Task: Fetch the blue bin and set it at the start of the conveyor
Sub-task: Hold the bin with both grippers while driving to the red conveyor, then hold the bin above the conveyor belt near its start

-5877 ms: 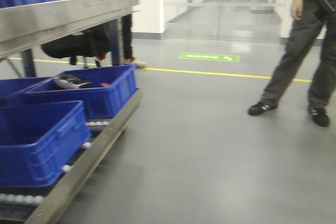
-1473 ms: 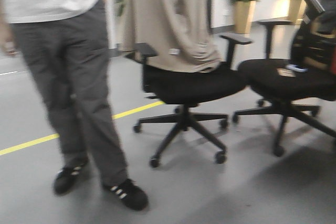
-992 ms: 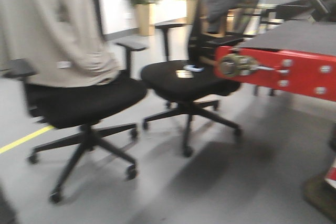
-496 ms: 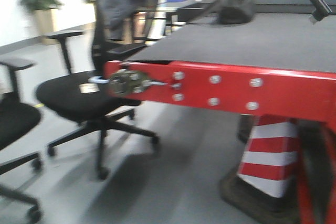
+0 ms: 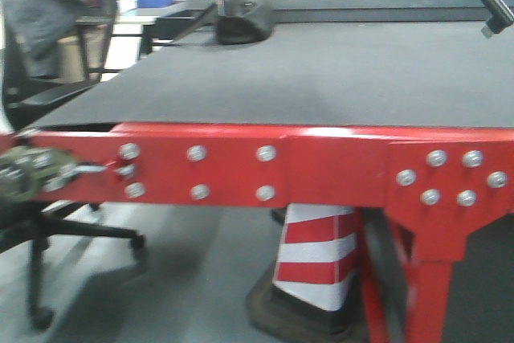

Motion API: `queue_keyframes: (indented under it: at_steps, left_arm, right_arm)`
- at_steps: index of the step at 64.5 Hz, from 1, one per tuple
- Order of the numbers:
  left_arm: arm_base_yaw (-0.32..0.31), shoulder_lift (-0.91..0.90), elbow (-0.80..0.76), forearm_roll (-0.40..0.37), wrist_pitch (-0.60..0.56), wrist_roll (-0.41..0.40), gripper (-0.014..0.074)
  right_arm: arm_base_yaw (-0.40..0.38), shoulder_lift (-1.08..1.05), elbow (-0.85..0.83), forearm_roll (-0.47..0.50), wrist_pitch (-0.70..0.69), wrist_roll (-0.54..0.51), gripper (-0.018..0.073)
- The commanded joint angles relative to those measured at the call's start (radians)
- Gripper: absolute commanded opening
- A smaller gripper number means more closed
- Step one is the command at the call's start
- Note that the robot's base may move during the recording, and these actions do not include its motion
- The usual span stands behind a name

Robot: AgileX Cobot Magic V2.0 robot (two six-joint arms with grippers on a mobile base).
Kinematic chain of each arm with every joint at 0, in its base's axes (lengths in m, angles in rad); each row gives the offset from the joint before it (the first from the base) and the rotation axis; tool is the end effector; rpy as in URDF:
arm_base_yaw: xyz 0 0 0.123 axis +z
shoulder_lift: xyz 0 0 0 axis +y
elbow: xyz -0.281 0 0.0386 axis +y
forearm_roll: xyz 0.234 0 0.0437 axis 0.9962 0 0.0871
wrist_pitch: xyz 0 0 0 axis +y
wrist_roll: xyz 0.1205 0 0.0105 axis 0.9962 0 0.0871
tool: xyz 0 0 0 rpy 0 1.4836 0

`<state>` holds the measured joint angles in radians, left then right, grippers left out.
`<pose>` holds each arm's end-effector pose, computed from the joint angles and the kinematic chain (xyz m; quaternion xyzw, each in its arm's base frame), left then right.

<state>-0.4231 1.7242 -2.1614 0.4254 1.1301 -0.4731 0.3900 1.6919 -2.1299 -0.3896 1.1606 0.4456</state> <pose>0.3551 -0.1104 0.4730 -0.0305 0.8654 -0.0064 0.5002 0.3479 0.0974 0.4715 0.0355 0.8751 0.0028 0.4827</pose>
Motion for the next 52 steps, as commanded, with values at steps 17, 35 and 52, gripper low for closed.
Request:
queue_keyframes:
  at_steps: [17, 35, 52]
  left_arm:
    - [0.0, -0.012, -0.005, 0.049, -0.028, -0.001, -0.0111]
    - [0.0, -0.012, -0.005, 0.049, -0.028, -0.001, -0.0111]
    - [0.0, -0.012, -0.005, 0.049, -0.028, -0.001, -0.0111]
  right_arm:
    - [0.001, -0.016, -0.01, -0.029, -0.025, -0.009, -0.0153]
    - [0.001, -0.016, -0.01, -0.029, -0.025, -0.009, -0.0153]
    - [0.001, -0.016, -0.01, -0.029, -0.025, -0.009, -0.0153]
